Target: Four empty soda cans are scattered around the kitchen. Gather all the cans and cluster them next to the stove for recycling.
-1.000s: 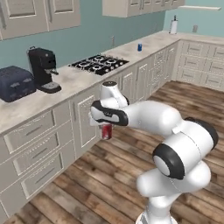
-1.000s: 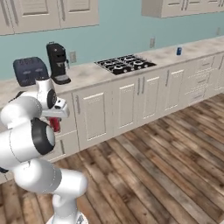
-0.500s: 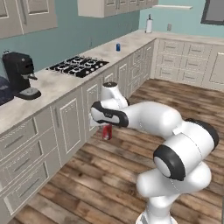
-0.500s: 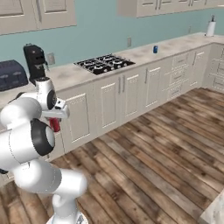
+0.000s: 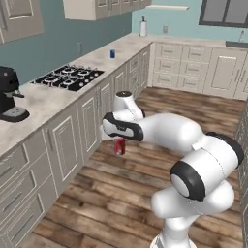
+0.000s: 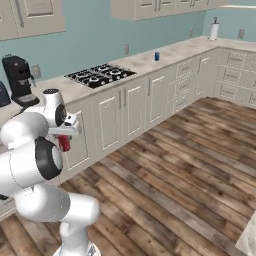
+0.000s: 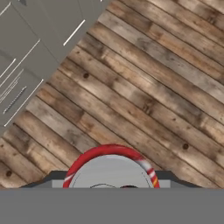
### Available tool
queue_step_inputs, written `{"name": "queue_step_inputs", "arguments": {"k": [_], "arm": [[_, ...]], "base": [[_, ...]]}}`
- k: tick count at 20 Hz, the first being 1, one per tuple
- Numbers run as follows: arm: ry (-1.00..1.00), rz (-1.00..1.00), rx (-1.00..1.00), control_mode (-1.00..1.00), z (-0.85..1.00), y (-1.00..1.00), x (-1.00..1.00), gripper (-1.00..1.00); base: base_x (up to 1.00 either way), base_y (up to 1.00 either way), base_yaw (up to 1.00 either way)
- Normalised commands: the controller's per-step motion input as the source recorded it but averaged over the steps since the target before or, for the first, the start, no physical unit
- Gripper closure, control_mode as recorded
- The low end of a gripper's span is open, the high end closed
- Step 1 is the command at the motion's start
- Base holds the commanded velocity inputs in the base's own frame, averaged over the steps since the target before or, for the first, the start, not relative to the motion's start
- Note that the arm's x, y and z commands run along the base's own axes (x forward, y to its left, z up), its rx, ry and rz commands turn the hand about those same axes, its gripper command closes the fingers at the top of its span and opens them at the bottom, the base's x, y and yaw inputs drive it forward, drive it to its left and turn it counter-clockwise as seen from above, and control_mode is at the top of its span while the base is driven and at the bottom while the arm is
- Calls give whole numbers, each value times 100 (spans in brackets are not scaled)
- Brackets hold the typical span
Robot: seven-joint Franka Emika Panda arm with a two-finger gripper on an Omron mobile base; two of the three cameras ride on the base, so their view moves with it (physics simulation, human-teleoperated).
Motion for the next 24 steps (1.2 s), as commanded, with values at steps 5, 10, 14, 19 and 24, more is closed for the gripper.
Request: {"name": "queue_step_inputs", "arguments": {"k": [5, 10, 14, 19, 24], "arm": [[0, 0, 0, 100, 0, 0, 0, 100], [0, 0, 0, 100, 0, 0, 0, 100], [0, 0, 0, 100, 0, 0, 0, 100], [0, 0, 0, 100, 0, 0, 0, 100], [0, 0, 0, 100, 0, 0, 0, 100]], "base": [[68, 37, -16], [76, -16, -6], [83, -40, -1], [70, -13, -8], [69, -30, -1]]}}
